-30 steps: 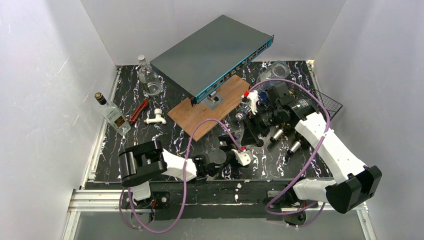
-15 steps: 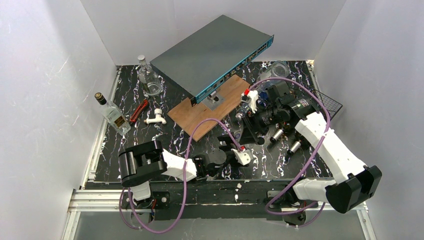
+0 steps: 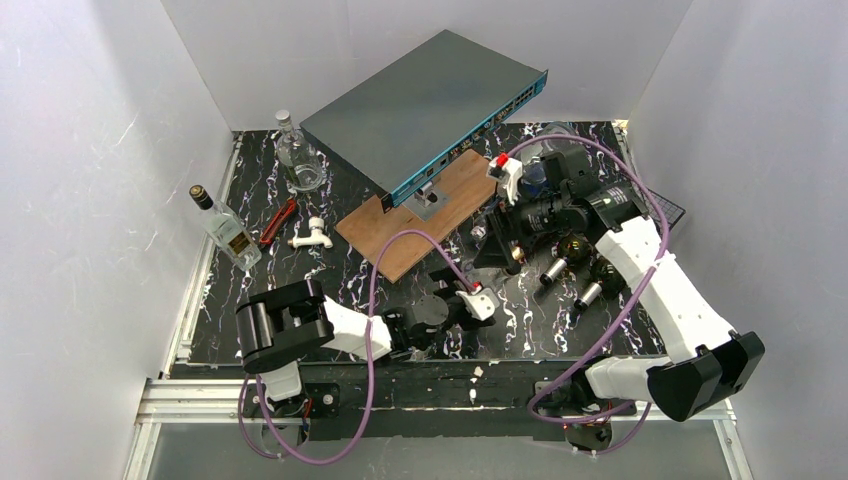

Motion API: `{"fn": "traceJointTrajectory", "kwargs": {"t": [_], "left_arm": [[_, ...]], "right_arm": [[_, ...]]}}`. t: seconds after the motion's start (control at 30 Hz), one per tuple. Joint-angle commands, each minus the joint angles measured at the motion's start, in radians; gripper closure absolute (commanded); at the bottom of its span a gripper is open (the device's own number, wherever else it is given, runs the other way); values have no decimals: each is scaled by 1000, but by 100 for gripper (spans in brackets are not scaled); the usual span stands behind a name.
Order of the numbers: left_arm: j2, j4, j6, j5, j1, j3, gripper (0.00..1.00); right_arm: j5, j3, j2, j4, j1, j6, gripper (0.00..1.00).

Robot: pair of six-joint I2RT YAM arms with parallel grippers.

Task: Take the wine bottle off the wine rack
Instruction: Place the wine bottle at the center of the board.

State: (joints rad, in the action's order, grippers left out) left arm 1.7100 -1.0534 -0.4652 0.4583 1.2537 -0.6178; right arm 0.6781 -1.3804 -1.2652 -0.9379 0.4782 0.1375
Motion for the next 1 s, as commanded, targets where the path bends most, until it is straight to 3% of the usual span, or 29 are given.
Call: {"fn": "traceJointTrajectory", "kwargs": {"t": [0.0,0.4,0.97], "left_arm": [[-91,-160,78,45,-18,3,5],[-150,-145,237,37,-60,58,5],[-256,-31,482,23,-95,125,2]], "right_arm": [[63,-62,5,64,-49,-1,2],[202,7,32,324,-251,-118,2],[265,191,123,434,-403,-131,2]]}}
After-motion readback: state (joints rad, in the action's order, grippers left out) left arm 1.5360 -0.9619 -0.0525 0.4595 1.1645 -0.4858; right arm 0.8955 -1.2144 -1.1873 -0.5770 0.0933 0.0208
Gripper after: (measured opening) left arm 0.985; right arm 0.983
